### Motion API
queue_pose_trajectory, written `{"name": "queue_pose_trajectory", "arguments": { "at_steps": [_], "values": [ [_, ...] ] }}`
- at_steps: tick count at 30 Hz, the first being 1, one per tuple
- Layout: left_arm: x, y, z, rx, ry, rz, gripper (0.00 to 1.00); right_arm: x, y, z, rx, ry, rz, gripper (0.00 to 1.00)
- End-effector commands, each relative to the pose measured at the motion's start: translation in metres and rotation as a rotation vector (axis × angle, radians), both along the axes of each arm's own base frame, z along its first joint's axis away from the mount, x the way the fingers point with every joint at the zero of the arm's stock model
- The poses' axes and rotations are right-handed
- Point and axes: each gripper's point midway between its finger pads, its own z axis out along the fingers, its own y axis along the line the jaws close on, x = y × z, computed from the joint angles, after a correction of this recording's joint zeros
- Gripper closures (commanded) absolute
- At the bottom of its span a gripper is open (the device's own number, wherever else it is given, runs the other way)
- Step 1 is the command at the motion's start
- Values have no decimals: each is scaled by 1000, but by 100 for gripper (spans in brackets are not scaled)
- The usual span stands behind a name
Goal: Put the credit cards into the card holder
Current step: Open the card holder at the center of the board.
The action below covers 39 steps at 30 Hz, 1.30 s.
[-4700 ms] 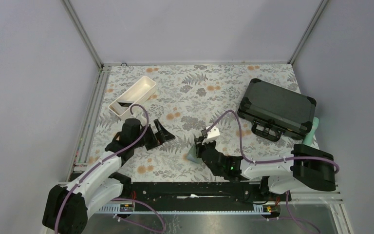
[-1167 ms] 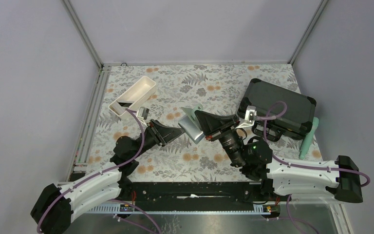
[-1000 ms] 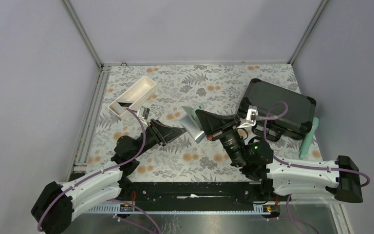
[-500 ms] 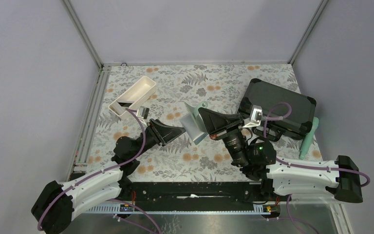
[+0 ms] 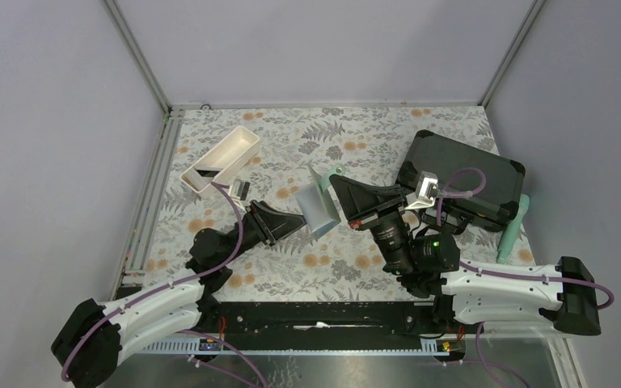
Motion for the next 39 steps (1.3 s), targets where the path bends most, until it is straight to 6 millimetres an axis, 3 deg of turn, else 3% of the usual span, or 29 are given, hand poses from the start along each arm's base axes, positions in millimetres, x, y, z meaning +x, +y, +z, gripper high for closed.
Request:
{"name": "queue_pose_trajectory", "arguments": {
  "at_steps": [1,9,26,30,34,37,39],
  "values": [
    [-6,8,20,-69,-72,15,51,-8,-16,35,109,-50,14,100],
    [-12,6,45,-105,-142,-15,50,-8,-17,30,118,-37,24,100],
    [-14,-5,65,-150,-176,-59,52,-9,-17,25,133,-26,45,100],
    [-14,-1,62,-165,-165,-41,62,-6,-17,18,123,-9,31,100],
    [-13,3,60,-168,-158,-25,82,-1,-14,8,96,17,11,100],
    [-12,3,55,-156,-143,-18,98,6,-11,-8,42,54,-18,100],
    [-8,1,47,-127,-126,-3,100,12,-12,-23,-2,84,-56,100]
  ]
}}
